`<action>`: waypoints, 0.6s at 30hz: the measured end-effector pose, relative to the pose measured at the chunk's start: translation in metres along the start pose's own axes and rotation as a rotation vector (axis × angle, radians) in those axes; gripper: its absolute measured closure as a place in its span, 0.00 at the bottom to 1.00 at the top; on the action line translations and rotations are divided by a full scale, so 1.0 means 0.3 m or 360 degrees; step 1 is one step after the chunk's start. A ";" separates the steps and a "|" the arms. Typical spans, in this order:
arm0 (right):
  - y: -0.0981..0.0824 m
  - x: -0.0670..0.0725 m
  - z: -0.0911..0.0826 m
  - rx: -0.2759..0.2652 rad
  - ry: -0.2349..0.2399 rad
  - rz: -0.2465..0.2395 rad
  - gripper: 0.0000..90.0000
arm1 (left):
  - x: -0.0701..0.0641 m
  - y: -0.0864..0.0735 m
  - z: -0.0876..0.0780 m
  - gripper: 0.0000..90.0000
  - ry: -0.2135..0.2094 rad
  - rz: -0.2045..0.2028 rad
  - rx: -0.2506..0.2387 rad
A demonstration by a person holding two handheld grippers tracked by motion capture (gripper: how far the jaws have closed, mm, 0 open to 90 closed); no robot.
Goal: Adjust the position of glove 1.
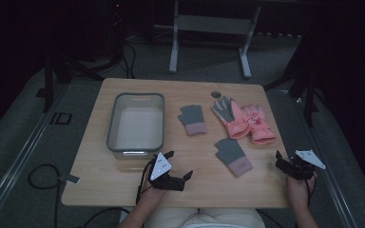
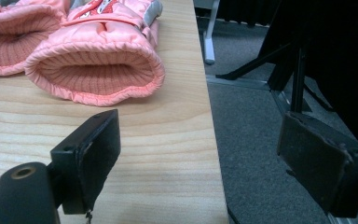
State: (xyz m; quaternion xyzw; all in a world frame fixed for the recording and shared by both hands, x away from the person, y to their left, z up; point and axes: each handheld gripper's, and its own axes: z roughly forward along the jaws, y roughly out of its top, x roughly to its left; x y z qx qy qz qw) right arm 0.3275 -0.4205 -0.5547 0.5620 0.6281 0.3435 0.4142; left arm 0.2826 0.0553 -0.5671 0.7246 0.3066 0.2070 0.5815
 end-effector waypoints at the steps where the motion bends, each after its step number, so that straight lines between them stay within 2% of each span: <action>1: 0.000 -0.001 0.001 0.0000 -0.0001 0.0002 0.15 | -0.001 0.000 0.000 0.01 -0.0005 0.0005 0.0000; 4: 0.000 -0.003 0.001 0.0000 0.0006 0.0009 0.15 | -0.005 0.000 0.001 0.01 -0.0001 0.0028 0.0007; 7: 0.001 -0.008 0.005 0.0056 0.0072 0.0021 0.15 | -0.007 0.000 0.000 0.01 -0.0014 0.0037 0.0001; 9: 0.001 -0.008 0.004 0.0067 0.0083 0.0021 0.15 | -0.005 -0.001 -0.002 0.01 -0.0008 0.0028 -0.0001; 12: 0.000 -0.004 0.002 0.0075 0.0068 0.0013 0.15 | -0.002 0.000 -0.001 0.01 -0.0012 0.0012 0.0002; 18: 0.014 0.008 0.000 0.0087 0.0071 -0.0036 0.15 | -0.008 -0.001 -0.001 0.01 -0.0001 0.0034 -0.0001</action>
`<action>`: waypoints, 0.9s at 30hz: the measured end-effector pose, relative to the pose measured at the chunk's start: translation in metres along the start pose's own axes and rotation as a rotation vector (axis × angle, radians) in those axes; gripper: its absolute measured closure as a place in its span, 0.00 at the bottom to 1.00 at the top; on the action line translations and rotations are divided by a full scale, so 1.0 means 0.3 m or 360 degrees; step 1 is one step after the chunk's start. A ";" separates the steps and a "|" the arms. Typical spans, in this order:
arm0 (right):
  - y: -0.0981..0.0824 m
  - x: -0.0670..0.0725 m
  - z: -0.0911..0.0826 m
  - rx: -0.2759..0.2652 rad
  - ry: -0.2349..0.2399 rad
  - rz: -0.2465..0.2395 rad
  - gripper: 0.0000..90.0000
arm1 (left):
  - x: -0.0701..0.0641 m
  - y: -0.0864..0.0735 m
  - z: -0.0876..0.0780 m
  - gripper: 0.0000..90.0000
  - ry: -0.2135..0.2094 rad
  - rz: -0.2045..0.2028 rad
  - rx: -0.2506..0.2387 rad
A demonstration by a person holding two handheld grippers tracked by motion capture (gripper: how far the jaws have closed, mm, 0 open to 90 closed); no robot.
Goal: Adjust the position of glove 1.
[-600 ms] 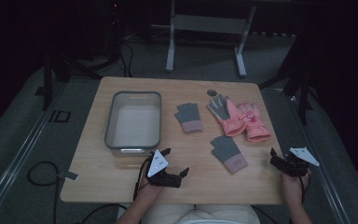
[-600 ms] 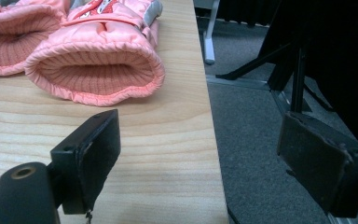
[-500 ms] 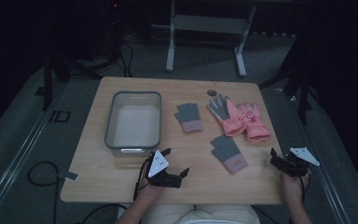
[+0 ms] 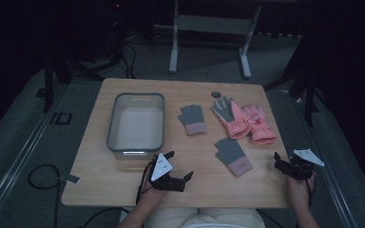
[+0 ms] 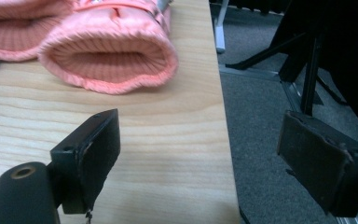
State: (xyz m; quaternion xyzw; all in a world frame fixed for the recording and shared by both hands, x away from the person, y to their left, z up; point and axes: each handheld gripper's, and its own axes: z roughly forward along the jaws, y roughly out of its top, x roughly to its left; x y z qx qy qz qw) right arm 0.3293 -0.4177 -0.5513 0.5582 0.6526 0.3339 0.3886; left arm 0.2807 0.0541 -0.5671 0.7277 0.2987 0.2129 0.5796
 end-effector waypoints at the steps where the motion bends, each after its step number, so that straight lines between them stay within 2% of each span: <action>1: 0.007 0.003 -0.003 0.0008 0.0004 -0.0003 0.14 | 0.000 0.000 0.000 0.01 0.0000 -0.0001 0.0001; 8: 0.068 -0.006 -0.024 0.0036 0.0047 0.0041 0.14 | 0.001 0.001 0.001 0.01 -0.0003 -0.0005 0.0005; 11: 0.101 -0.010 -0.035 0.0038 0.0093 0.0069 0.14 | 0.001 0.000 0.001 0.01 -0.0007 -0.0008 0.0003; 13: 0.126 -0.008 -0.037 0.0050 0.0111 0.0043 0.13 | 0.001 0.001 0.002 0.01 -0.0004 -0.0015 0.0007; 18: 0.192 -0.002 -0.046 0.0001 0.0124 0.0009 0.15 | 0.002 0.000 0.000 0.01 0.0000 -0.0024 0.0001; 19: 0.200 -0.002 -0.048 -0.0012 0.0141 0.0021 0.16 | 0.002 0.000 0.000 0.01 0.0003 -0.0022 0.0000; 20: 0.214 -0.003 -0.050 0.0002 0.0190 0.0049 0.16 | 0.001 0.000 0.000 0.01 0.0003 -0.0024 -0.0001; 23: 0.223 -0.005 -0.050 0.0035 0.0219 0.0060 0.17 | 0.001 0.000 0.000 0.01 0.0003 -0.0024 -0.0001; 24: 0.251 -0.005 -0.050 0.0097 0.0305 0.0112 0.19 | 0.000 0.000 0.001 0.01 0.0007 -0.0018 0.0004; 27: 0.276 0.004 -0.055 0.0075 0.0306 0.0119 0.17 | 0.001 0.001 0.002 0.01 0.0009 -0.0022 0.0005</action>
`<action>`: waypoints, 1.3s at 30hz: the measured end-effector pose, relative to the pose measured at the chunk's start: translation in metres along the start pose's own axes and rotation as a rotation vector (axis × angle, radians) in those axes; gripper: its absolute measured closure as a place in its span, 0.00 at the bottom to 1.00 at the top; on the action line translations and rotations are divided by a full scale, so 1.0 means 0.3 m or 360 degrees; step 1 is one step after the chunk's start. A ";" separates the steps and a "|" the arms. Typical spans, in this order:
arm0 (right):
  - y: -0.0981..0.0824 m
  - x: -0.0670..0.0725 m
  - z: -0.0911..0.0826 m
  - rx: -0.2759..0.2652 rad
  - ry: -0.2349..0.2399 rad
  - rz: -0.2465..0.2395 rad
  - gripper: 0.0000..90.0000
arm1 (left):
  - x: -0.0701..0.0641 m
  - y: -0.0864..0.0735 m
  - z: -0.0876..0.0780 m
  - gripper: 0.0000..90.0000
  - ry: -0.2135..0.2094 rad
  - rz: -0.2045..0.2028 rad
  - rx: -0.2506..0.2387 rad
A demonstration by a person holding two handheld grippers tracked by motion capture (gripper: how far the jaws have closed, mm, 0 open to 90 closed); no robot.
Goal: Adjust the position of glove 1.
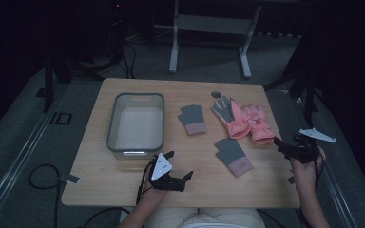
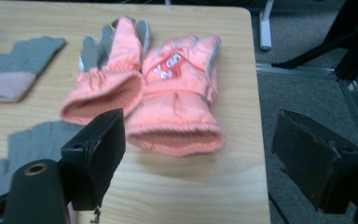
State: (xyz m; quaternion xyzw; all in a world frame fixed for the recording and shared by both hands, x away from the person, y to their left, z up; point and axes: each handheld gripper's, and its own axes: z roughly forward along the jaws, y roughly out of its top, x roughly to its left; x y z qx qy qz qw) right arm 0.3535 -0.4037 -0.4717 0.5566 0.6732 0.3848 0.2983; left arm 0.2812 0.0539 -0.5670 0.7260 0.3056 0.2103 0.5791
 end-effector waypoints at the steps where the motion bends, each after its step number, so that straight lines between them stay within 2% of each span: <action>1: 0.009 0.007 -0.001 -0.0013 -0.0011 -0.0011 0.15 | 0.000 0.000 0.000 0.01 0.0000 0.0002 -0.0001; 6: 0.059 0.040 0.006 -0.0017 0.0050 -0.0022 0.14 | -0.004 0.000 0.001 0.01 0.0002 0.0014 0.0001; 9: 0.092 0.069 0.006 -0.0037 0.0131 -0.0046 0.12 | -0.005 0.000 0.001 0.01 0.0002 0.0018 0.0000; 13: 0.135 0.111 0.013 -0.0044 0.0189 -0.0064 0.12 | -0.004 0.000 0.002 0.01 -0.0001 0.0019 0.0003; 17: 0.170 0.159 0.039 -0.0013 0.0226 -0.0131 0.15 | -0.009 0.000 0.000 0.01 0.0007 0.0036 -0.0005; 21: 0.204 0.212 0.071 -0.0024 0.0256 -0.0198 0.19 | -0.008 -0.001 -0.001 0.01 0.0002 0.0033 -0.0014; 27: 0.249 0.297 0.117 -0.0063 0.0333 -0.0225 0.26 | -0.010 -0.001 0.000 0.01 -0.0008 0.0040 -0.0014; 33: 0.278 0.392 0.180 -0.0014 0.0383 -0.0301 0.30 | -0.009 -0.001 0.000 0.01 -0.0007 0.0032 -0.0019; 39: 0.286 0.466 0.260 0.0016 0.0458 -0.0336 0.41 | -0.009 -0.001 0.000 0.01 -0.0007 0.0032 -0.0015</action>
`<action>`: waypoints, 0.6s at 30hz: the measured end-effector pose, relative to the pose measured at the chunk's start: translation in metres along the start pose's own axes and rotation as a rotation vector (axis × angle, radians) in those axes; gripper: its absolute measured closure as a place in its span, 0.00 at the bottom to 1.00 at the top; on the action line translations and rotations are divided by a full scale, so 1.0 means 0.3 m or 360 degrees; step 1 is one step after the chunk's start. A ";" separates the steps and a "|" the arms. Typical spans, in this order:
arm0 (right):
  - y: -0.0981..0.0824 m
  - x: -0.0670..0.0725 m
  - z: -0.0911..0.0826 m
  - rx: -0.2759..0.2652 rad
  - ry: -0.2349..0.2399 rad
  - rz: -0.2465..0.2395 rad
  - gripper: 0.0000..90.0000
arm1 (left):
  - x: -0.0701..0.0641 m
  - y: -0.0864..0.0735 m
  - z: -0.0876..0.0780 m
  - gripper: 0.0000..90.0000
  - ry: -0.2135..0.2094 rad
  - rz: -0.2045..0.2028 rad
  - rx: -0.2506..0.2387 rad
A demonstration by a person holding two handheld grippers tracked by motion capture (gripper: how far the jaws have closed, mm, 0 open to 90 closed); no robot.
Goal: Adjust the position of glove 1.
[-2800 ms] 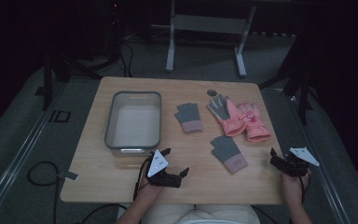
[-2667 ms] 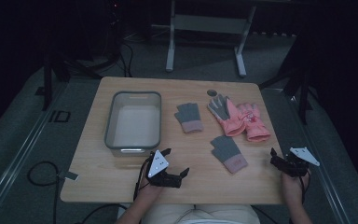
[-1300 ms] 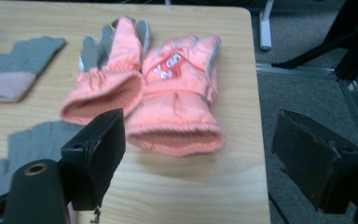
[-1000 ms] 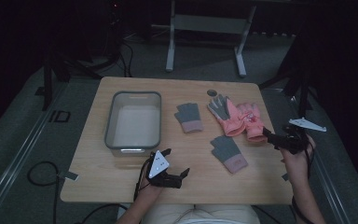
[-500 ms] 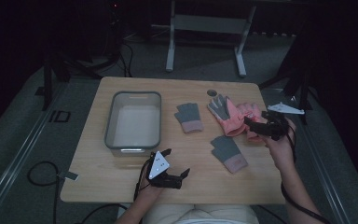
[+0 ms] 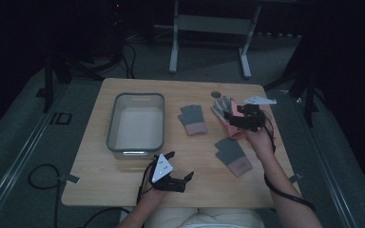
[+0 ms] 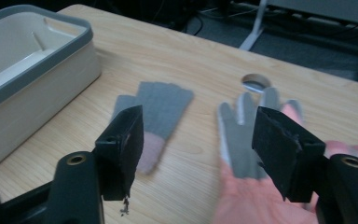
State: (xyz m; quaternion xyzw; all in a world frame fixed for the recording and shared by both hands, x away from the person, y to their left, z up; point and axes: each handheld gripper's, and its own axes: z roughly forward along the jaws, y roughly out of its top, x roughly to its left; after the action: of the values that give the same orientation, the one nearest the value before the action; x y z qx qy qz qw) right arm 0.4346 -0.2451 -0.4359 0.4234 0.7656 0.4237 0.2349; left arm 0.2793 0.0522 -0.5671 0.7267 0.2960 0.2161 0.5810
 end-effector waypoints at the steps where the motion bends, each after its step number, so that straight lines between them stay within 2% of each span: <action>1: 0.002 0.007 0.016 -0.0001 0.0017 0.0004 0.41 | 0.001 0.000 0.000 0.01 0.0001 0.0001 0.0000; 4: 0.013 0.025 0.062 0.0024 0.0036 0.0003 0.44 | 0.000 0.000 -0.001 0.01 0.0000 -0.0003 -0.0004; 6: 0.023 0.037 0.091 0.0028 0.0076 0.0015 0.45 | 0.000 0.000 -0.001 0.01 -0.0003 -0.0001 -0.0005; 9: 0.037 0.062 0.140 0.0051 0.0133 -0.0005 0.48 | 0.001 0.000 -0.001 0.01 0.0000 -0.0003 -0.0004; 11: 0.042 0.080 0.180 0.0091 0.0157 -0.0047 0.52 | 0.002 0.000 -0.001 0.01 0.0000 -0.0003 -0.0004; 14: 0.041 0.090 0.244 0.0147 0.0218 -0.0027 0.57 | 0.001 0.000 -0.002 0.01 -0.0004 0.0002 -0.0002; 16: 0.040 0.091 0.266 0.0172 0.0236 -0.0007 0.57 | 0.001 0.000 -0.002 0.01 -0.0004 0.0002 -0.0002; 17: 0.035 0.104 0.311 0.0198 0.0219 -0.0031 0.60 | 0.000 0.000 -0.002 0.01 -0.0001 0.0006 -0.0004; 18: 0.032 0.110 0.327 0.0205 0.0222 -0.0062 0.61 | -0.001 -0.001 -0.003 0.01 0.0005 0.0006 -0.0008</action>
State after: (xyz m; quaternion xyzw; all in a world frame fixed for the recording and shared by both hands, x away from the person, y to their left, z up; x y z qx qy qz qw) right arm 0.4920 -0.1703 -0.4799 0.3921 0.8137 0.3976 0.1614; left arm 0.2786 0.0526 -0.5672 0.7254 0.2951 0.2193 0.5820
